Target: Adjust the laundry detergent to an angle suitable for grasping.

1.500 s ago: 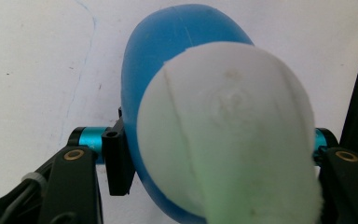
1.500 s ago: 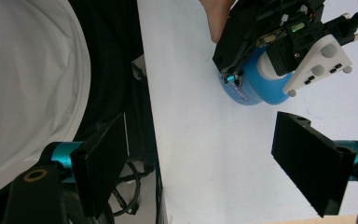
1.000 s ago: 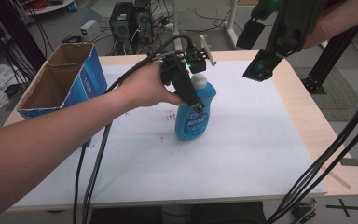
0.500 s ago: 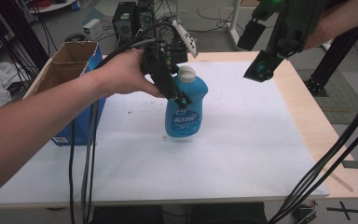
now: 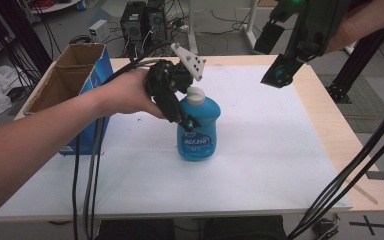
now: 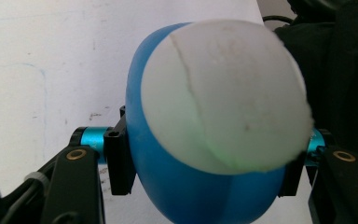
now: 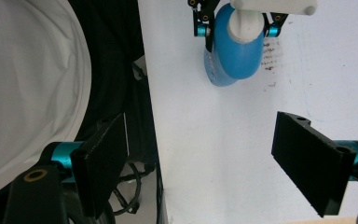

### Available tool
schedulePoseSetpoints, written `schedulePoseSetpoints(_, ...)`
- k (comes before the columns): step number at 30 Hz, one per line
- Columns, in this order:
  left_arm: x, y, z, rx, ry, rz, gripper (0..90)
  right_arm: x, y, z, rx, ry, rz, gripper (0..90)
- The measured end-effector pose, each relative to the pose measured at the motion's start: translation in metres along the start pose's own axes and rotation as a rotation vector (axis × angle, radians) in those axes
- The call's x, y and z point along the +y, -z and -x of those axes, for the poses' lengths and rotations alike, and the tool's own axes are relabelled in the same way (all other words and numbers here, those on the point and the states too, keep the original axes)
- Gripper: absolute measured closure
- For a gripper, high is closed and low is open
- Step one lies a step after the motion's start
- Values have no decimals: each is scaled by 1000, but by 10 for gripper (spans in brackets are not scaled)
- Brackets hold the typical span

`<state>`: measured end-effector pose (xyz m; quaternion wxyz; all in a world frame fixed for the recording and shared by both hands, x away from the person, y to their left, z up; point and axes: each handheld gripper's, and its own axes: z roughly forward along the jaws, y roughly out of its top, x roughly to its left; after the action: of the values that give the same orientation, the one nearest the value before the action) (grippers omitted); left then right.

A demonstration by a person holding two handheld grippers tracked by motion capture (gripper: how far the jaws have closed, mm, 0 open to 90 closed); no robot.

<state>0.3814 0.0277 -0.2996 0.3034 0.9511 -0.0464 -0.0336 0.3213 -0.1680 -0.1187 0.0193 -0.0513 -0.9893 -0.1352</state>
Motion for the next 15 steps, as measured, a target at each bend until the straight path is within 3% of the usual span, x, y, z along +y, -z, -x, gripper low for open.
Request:
schedulePoseSetpoints(6,-6,-4,1,6,-40,-32,381,0,-1,1,1,3,0,178)
schedulePoseSetpoints(15,-16,-1,-2,-2,-27,-18,378,1,-3,2,6,2,-1,178)
